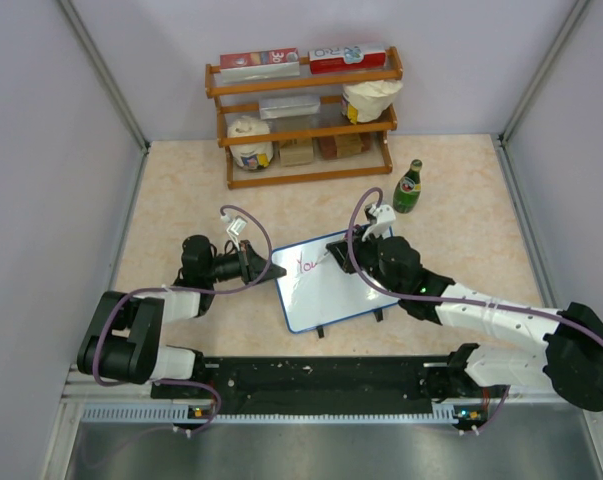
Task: Write a sentence on the whiteboard
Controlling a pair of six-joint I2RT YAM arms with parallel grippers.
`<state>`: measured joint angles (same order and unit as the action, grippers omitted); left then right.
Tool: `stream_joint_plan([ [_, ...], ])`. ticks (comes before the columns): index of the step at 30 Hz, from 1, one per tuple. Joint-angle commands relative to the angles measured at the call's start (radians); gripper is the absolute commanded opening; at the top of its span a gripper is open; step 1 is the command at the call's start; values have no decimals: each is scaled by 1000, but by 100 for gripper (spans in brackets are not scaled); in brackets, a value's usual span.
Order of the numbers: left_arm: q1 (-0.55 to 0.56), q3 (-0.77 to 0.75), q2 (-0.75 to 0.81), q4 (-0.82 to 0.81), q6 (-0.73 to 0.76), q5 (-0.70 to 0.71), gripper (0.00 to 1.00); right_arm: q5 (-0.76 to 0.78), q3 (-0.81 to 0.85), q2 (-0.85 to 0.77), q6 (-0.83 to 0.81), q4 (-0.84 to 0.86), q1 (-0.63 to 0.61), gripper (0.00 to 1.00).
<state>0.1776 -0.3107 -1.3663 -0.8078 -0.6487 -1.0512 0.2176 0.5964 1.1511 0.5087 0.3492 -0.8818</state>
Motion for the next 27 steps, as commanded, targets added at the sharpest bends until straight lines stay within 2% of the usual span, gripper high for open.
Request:
stream_joint_plan([
  [1,5,-8,-19,16,86,17,0,78,37,-14,-33,-16,0,0],
  [27,7,-8,-17,15,84,16,0,68,23,-24,-27,30,0,0],
])
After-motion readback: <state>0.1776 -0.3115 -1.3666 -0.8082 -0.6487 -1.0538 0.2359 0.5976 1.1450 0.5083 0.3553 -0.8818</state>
